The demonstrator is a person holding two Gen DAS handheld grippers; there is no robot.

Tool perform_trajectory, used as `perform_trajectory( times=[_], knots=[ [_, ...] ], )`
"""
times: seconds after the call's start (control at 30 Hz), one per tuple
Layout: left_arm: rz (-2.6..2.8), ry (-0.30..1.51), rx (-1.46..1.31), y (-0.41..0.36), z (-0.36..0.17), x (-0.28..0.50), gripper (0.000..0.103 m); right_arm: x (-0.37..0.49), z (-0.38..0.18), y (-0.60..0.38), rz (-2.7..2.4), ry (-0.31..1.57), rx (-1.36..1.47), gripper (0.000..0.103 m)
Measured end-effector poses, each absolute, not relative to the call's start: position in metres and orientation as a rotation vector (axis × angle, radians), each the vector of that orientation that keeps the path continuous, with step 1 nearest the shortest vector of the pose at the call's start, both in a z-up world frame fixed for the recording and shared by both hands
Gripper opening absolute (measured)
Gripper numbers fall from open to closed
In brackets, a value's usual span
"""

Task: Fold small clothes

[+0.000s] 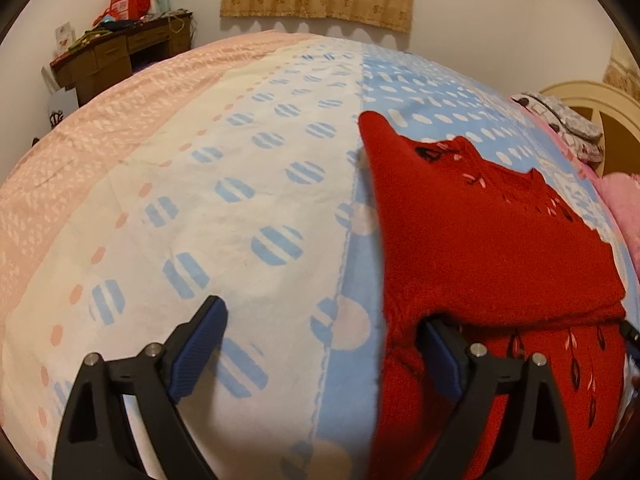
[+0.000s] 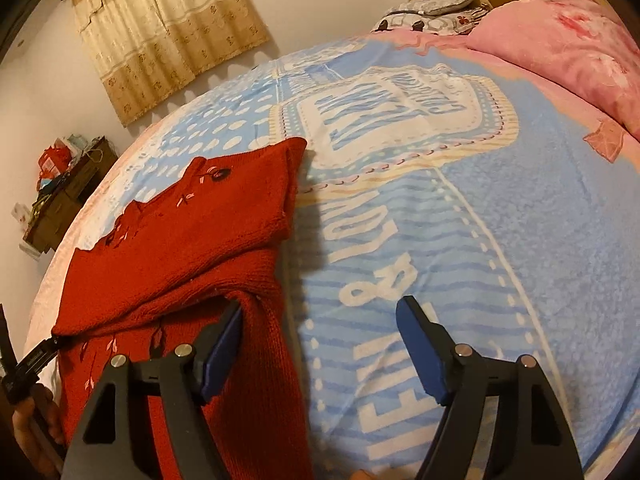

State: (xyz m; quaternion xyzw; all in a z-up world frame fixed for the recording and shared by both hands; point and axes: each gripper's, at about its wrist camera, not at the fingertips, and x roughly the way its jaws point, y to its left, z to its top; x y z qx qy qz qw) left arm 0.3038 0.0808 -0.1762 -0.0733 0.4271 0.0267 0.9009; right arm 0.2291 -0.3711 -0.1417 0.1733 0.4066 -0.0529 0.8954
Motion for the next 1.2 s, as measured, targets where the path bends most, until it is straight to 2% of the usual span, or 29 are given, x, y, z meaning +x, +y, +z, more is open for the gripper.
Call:
perform_trajectory(
  times=[0.17,0.33,0.57,0.7,0.8,1.2],
  knots=[
    [0.048,0.804,-0.117,0.08,-0.155,0.271,0.093,0.211,-0.116,-0.371,-0.165,0.786,0.276,0.077],
    [0.067,0.728,-0.139,0.079,-0.131,0.278,0.099,0.224,-0.1,-0.339,-0.037,0.753,0.2,0.077],
    [0.148,0.825,-0.006,0.063,-0.16,0.313,0.101,0.262,-0.117,-0.295,0.077,0.795,0.107,0.077],
    [0.131,0.849,-0.03,0.072,-0.173,0.309,0.103,0.262,-0.134,-0.303,0.068,0.837,0.122,0.076],
    [0.12,0.845,-0.031,0.071,-0.173,0.309,0.103,0.259,-0.149,-0.314,0.051,0.896,0.139,0.076],
    [0.006,0.822,-0.033,0.061,-0.151,0.261,0.103,0.219,-0.133,-0.322,0.05,0.869,0.128,0.076]
  ],
)
